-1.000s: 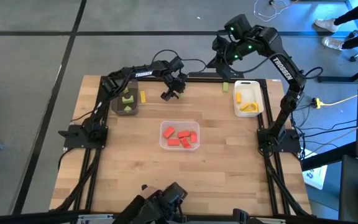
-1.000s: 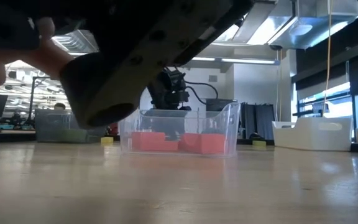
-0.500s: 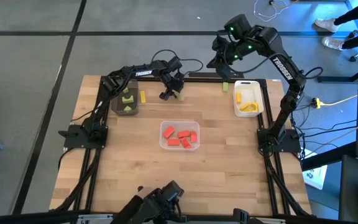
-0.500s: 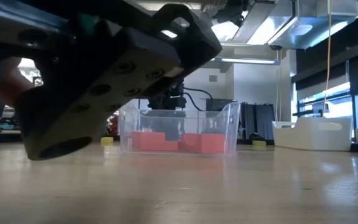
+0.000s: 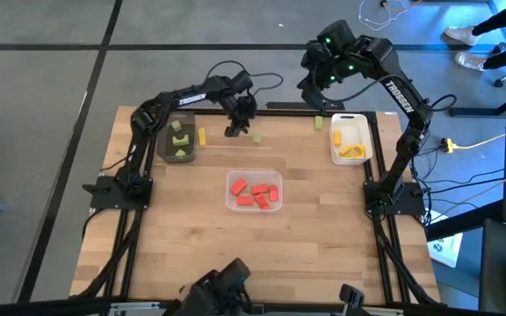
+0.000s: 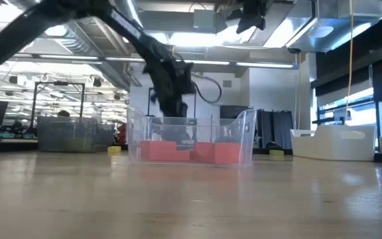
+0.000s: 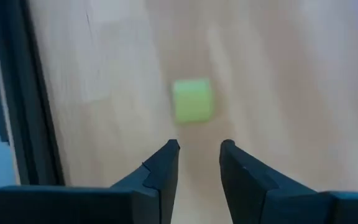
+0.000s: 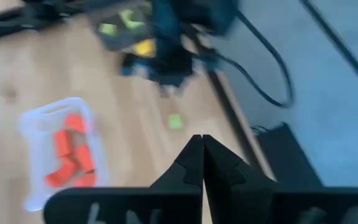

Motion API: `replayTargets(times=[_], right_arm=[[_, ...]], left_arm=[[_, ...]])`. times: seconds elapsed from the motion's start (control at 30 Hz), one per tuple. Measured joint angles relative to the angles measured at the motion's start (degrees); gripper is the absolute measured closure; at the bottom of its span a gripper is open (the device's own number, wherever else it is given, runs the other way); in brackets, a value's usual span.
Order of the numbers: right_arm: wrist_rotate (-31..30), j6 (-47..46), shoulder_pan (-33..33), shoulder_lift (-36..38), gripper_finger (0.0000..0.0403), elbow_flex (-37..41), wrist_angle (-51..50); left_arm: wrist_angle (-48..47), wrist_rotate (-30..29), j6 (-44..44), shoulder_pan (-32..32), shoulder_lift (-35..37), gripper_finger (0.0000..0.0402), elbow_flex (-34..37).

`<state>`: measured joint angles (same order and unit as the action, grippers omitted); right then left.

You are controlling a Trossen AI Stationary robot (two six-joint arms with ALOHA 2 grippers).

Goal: Sort & place blocks by color
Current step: Put the green block into the black bin

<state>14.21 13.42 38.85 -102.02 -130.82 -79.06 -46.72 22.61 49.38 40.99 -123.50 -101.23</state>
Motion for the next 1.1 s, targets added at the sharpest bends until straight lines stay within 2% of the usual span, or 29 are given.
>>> replayTargets(times=[0.07, 0.17, 0.43, 0.67, 0.87, 1.1], right_arm=[[-2.47, -0.98, 0.0, -0.13, 0.0402, 0.0, 0.09], [-2.3, -1.08, 0.0, -1.18, 0.0402, 0.0, 1.53], [-3.21, 2.97, 0.0, -7.3, 0.0393, 0.07, 4.15], [-3.38, 6.0, 0.09, -11.36, 0.0329, 0.07, 8.46], [-3.19, 6.91, -0.07, -13.74, 0.0263, 0.07, 8.96], [1.29, 17.54, -0.48, -18.74, 0.021, 0.04, 9.4]], left_arm=[[-2.39, 2.96, -4.18, -0.02, 2.88, 0.0295, 0.0], [-4.54, 5.52, -8.25, 0.01, 7.49, 0.0299, 0.0], [-5.33, 3.48, -17.54, -0.11, 18.73, 0.03, 0.0], [-6.64, 0.21, -20.75, -0.43, 25.59, 0.0301, -0.04], [-10.29, -4.76, -21.28, -0.9, 28.04, 0.0301, -0.04], [-12.72, -6.05, -22.49, -1.07, 28.43, 0.0301, -0.04]])
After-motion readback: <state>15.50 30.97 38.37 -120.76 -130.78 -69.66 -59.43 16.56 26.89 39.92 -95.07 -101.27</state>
